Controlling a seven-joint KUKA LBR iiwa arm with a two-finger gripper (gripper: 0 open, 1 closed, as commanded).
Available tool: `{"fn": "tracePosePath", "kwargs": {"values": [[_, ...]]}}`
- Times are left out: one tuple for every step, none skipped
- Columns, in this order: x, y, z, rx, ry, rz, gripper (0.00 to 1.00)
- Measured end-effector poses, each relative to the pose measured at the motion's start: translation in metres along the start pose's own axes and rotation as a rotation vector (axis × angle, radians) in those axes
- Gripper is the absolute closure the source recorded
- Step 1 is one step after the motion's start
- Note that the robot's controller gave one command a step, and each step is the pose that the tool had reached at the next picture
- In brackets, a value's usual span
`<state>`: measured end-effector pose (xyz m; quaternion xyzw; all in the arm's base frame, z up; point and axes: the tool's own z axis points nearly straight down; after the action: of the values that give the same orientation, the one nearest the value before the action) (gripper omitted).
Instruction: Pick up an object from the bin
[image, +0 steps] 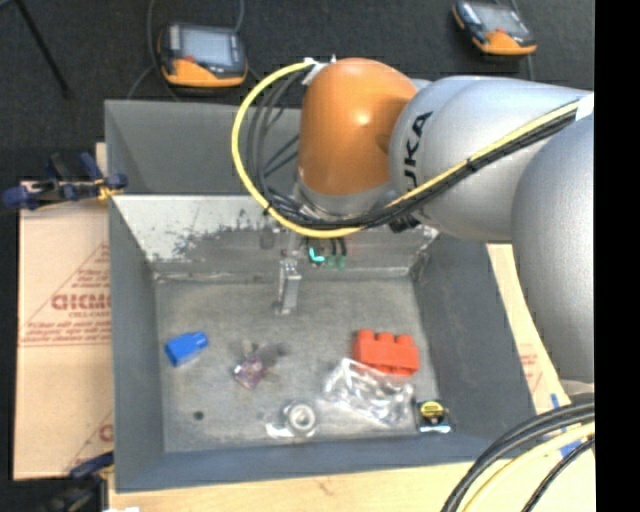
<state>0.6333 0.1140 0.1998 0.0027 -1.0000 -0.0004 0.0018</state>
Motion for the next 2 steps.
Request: {"fn": "tracePosePath", "kwargs": {"values": [[0.043,-0.022,0.115,0.002,-0.001,-0.288,0.0],[0.062,-0.016,0.13,0.003,-0.005,-0.41,0.0]]}}
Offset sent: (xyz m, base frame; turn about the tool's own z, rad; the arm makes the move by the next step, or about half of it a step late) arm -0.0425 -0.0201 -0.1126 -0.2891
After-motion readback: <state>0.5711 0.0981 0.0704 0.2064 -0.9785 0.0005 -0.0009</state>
